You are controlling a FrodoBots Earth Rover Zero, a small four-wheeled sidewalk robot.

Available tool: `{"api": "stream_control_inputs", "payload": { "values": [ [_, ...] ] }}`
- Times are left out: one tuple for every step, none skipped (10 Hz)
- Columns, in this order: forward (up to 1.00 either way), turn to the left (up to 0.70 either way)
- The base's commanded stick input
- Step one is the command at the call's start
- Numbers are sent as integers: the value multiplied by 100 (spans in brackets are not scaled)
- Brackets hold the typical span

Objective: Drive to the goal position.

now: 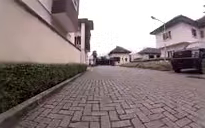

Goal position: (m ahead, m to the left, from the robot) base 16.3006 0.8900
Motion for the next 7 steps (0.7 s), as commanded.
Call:
{"api": "stream_control_inputs", "payload": {
  "values": [
    [70, 0],
    [70, 0],
    [70, 0],
    [70, 0],
    [70, 0],
    [70, 0],
    [70, 0]
  ]
}}
